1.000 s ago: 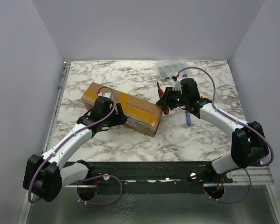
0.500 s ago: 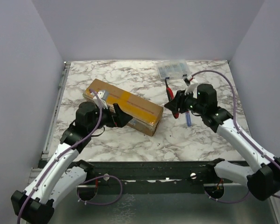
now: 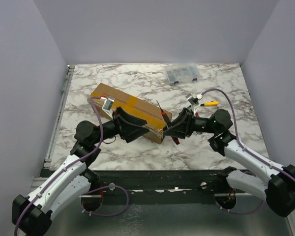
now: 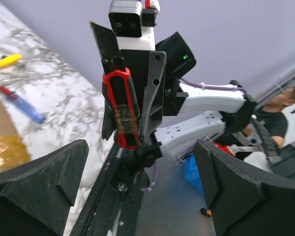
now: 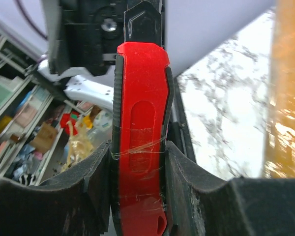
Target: Unpack the express box
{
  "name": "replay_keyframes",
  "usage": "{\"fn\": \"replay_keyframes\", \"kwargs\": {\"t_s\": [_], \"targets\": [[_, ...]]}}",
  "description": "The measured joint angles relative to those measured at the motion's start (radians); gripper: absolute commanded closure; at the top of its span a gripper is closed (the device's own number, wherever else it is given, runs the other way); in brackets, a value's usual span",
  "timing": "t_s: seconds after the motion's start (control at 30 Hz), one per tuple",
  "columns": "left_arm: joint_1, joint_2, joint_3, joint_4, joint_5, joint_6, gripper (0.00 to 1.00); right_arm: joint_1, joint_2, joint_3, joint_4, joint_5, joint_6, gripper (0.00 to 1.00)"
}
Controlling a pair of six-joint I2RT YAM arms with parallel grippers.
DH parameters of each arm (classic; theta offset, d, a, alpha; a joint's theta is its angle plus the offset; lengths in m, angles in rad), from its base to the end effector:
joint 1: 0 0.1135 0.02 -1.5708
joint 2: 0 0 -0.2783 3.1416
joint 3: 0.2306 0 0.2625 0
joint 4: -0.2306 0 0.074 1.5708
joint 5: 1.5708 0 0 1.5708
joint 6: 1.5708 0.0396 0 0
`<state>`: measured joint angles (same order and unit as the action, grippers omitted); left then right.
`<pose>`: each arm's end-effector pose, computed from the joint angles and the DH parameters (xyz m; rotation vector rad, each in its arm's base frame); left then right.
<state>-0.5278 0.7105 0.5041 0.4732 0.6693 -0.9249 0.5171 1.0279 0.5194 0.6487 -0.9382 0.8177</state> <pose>0.1369 -0.1083 0.3291 0.3567 1.5311 -1.6166 0.1799 0.1390 0.2934 -0.6486 1.6342 1.6865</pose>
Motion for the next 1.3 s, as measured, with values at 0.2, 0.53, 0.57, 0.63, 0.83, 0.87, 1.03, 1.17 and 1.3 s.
{"fn": "replay_keyframes", "kwargs": {"t_s": [0.2,0.53,0.57,0.63,0.83,0.87,1.03,1.17,1.3], "targets": [[-0.097,0.065,0.0,0.108,-0.081,-0.091,0.14,0.082,0.014,0.045,0.097,0.002,0.04,1.0],[-0.188,0.144,0.0,0.14,-0.236,-0.131,0.33,0.169,0.082,0.066,0.113,0.069,0.021,1.0],[-0.193,0.144,0.0,0.144,-0.245,-0.133,0.34,0.171,0.082,0.066,0.113,0.077,0.018,1.0],[-0.203,0.145,0.0,0.154,-0.265,-0.133,0.38,0.176,0.082,0.067,0.113,0.089,0.011,1.0],[-0.238,0.167,0.0,0.168,-0.342,-0.135,0.44,0.191,0.082,0.067,0.111,0.117,-0.007,1.0],[-0.245,0.172,0.0,0.171,-0.349,-0.136,0.45,0.193,0.083,0.067,0.11,0.121,-0.007,1.0],[-0.284,0.205,0.002,0.195,-0.384,-0.13,0.72,0.198,0.089,0.068,0.101,0.141,-0.01,1.0],[-0.286,0.219,0.005,0.198,-0.415,-0.114,1.0,0.198,0.093,0.084,0.041,0.169,-0.023,0.77],[-0.288,0.213,0.006,0.18,-0.472,-0.137,1.0,0.21,0.069,0.13,-0.105,0.243,-0.086,0.19]]}}
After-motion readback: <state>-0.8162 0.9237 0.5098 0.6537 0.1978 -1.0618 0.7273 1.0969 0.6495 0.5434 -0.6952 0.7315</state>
